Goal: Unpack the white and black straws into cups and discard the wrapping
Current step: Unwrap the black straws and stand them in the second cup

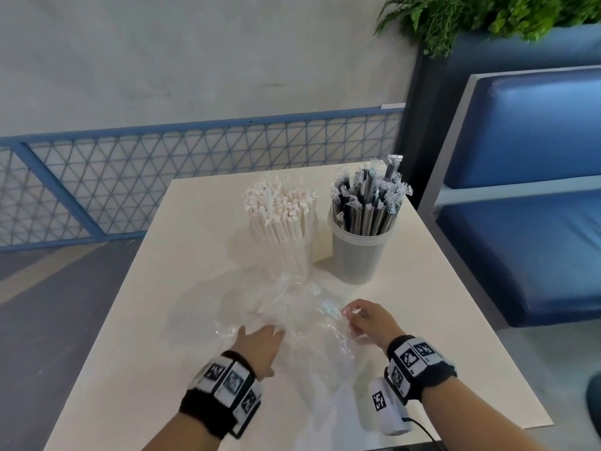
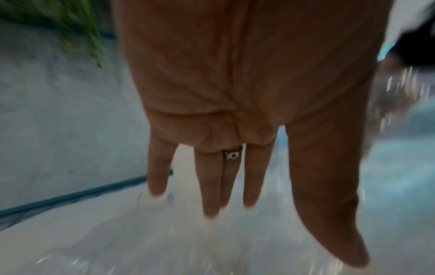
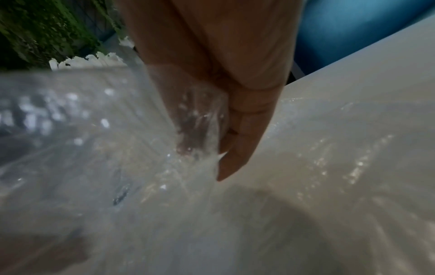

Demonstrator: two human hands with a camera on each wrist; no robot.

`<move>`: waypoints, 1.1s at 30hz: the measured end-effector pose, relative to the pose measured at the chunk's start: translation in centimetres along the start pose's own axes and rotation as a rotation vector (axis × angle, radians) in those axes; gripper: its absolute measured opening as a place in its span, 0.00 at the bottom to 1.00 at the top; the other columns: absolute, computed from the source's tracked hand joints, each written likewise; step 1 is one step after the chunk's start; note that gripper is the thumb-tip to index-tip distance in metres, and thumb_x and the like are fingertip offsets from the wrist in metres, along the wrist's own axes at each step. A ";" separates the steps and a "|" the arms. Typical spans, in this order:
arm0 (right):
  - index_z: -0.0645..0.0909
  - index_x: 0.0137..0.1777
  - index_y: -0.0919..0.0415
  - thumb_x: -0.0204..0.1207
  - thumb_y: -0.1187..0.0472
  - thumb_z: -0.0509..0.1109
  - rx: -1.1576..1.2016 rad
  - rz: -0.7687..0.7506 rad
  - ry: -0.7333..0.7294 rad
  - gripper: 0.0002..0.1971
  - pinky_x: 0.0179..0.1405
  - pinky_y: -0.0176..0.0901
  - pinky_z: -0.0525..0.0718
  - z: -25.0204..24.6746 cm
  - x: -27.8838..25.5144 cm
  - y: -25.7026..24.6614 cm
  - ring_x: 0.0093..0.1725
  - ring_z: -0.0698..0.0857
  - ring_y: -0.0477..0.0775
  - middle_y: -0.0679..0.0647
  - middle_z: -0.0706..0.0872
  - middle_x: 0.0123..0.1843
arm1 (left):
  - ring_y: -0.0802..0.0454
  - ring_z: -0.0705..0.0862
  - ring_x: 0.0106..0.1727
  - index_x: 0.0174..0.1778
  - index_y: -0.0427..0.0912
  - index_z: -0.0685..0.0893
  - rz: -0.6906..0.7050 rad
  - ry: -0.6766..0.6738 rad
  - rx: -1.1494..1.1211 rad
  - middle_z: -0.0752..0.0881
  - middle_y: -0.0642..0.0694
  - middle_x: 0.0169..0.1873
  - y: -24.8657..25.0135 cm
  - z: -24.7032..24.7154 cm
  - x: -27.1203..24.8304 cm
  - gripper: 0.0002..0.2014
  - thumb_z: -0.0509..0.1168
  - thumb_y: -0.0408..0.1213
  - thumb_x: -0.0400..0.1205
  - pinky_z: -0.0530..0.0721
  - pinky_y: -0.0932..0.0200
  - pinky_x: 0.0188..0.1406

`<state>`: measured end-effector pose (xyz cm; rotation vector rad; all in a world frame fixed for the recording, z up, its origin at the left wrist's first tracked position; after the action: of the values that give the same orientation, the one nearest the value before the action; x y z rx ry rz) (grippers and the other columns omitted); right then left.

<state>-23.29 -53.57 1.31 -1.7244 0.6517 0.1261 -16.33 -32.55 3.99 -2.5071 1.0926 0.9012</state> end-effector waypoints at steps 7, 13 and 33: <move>0.81 0.43 0.58 0.79 0.62 0.67 0.043 -0.020 0.012 0.04 0.30 0.42 0.85 0.4 -0.5 -1.5 0.27 0.79 0.49 0.53 0.81 0.30 | 0.54 0.75 0.50 0.57 0.40 0.75 0.002 1.081 -0.735 0.75 0.50 0.51 -0.2 -6.3 -5.5 0.16 0.67 0.44 0.79 0.73 0.68 0.51; 0.82 0.45 0.62 0.78 0.62 0.67 0.100 -0.065 0.014 0.04 0.24 0.38 0.81 1.2 -1.7 -3.1 0.26 0.76 0.49 0.52 0.80 0.29 | 0.37 0.83 0.47 0.43 0.36 0.75 -0.303 0.847 -0.814 0.83 0.38 0.39 -3.8 -6.2 -1.3 0.15 0.58 0.46 0.84 0.77 0.49 0.45; 0.14 0.70 0.43 0.61 0.27 0.14 -1.169 0.005 -0.085 0.38 0.72 0.81 0.51 5.1 -2.1 3.2 0.77 0.27 0.67 0.48 0.05 0.66 | 0.37 0.83 0.36 0.40 0.38 0.76 -0.473 0.884 -0.805 0.87 0.39 0.35 -5.7 -1.3 1.5 0.17 0.46 0.40 0.87 0.72 0.52 0.48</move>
<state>-25.30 -48.47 -1.91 -2.8041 0.5377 0.6839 -10.80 -30.05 4.02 -3.7590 0.1900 0.0194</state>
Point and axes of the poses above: each hand's wrist, its own x-axis towards the middle knuckle, its own z-axis out of the palm, y = z × x, the point moved 4 cm from there along x, towards the middle knuckle
